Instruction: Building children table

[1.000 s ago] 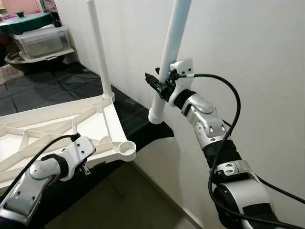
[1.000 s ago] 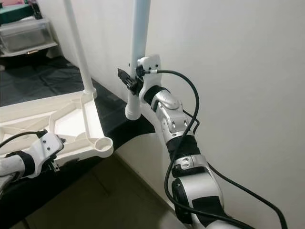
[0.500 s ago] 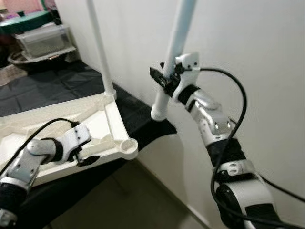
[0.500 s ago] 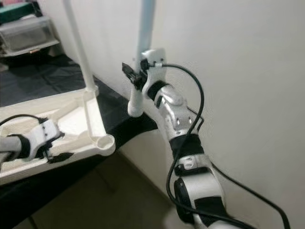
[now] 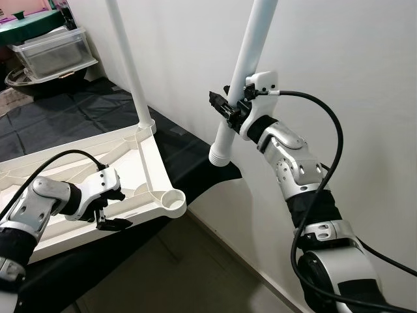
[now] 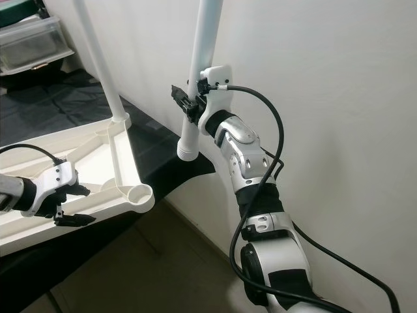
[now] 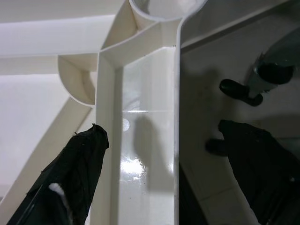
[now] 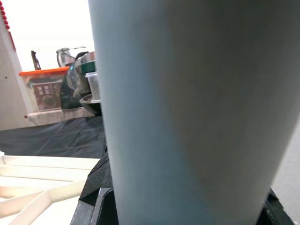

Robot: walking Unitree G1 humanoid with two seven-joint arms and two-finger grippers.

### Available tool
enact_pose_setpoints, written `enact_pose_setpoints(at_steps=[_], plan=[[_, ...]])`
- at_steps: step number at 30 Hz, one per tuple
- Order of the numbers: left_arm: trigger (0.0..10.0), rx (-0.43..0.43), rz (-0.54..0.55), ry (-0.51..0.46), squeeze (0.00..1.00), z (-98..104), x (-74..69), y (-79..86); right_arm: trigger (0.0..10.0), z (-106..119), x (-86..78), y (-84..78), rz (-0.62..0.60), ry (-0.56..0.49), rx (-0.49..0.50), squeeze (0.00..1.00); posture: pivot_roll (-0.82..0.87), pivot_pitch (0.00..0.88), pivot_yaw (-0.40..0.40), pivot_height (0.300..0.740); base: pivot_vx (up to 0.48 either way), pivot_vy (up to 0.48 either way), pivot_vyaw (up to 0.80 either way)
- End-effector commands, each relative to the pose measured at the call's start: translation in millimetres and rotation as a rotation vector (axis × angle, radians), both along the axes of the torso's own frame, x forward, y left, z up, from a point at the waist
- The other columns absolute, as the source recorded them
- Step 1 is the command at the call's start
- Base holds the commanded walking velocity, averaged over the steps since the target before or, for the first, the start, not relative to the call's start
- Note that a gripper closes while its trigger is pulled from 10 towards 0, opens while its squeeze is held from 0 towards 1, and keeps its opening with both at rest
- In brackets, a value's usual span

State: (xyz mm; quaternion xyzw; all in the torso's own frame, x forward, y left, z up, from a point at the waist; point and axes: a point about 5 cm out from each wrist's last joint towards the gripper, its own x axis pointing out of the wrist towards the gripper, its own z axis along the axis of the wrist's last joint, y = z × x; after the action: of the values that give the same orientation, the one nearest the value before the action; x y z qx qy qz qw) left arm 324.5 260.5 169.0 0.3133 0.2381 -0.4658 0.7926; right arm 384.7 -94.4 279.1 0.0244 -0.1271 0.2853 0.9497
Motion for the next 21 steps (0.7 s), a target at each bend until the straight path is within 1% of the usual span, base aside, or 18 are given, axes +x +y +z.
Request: enact_pose_setpoints(at_steps=[1,3,5,6,8,13,14,20,21], plan=[[10.0,0.035,-0.011,0.038,0.00,1,-1.9,8.1,10.0,2,-3.2,4.3,0.019,-0.004,0.007,0.00,0.00,0.125,0.076,0.740,0.000,0.000,0.00],[10.0,0.035,-0.011,0.038,0.00,1,-1.9,8.1,10.0,2,-3.2,4.3,0.019,-0.004,0.007,0.00,0.00,0.125,0.076,0.740,0.000,0.000,0.00],[10.0,0.045,-0.026,0.080,0.00,0,-5.1,10.0,10.0,2,-3.0,4.2,0.019,-0.003,0.007,0.00,0.00,0.123,0.072,0.740,0.000,0.000,0.00],[10.0,0.045,-0.026,0.080,0.00,0,-5.1,10.0,10.0,2,-3.0,4.2,0.019,-0.003,0.007,0.00,0.00,0.123,0.072,0.740,0.000,0.000,0.00],[10.0,0.054,-0.040,0.112,0.00,-1,-7.1,12.2,10.0,2,-3.4,4.4,0.017,-0.004,0.004,0.00,0.00,0.120,0.077,0.740,0.000,0.000,0.00],[10.0,0.078,-0.046,0.121,0.00,-5,-8.0,16.0,10.0,3,-4.2,4.8,0.015,-0.006,0.004,0.00,-0.01,0.118,0.081,0.740,0.000,0.000,0.00],[9.5,0.089,-0.047,0.121,0.00,-8,-8.5,17.1,10.0,3,-4.4,4.8,0.014,-0.007,0.005,0.00,-0.01,0.118,0.081,0.740,0.000,0.000,0.00],[9.4,0.112,-0.057,0.126,0.00,-13,-9.9,19.0,10.0,5,-5.8,4.3,0.011,-0.011,0.004,0.00,-0.02,0.119,0.088,0.740,0.000,0.000,0.00],[9.1,0.115,-0.058,0.127,0.00,-15,-10.4,19.2,10.0,6,-6.1,3.3,0.009,-0.016,0.003,0.00,-0.02,0.123,0.090,0.740,0.000,0.000,0.00]])
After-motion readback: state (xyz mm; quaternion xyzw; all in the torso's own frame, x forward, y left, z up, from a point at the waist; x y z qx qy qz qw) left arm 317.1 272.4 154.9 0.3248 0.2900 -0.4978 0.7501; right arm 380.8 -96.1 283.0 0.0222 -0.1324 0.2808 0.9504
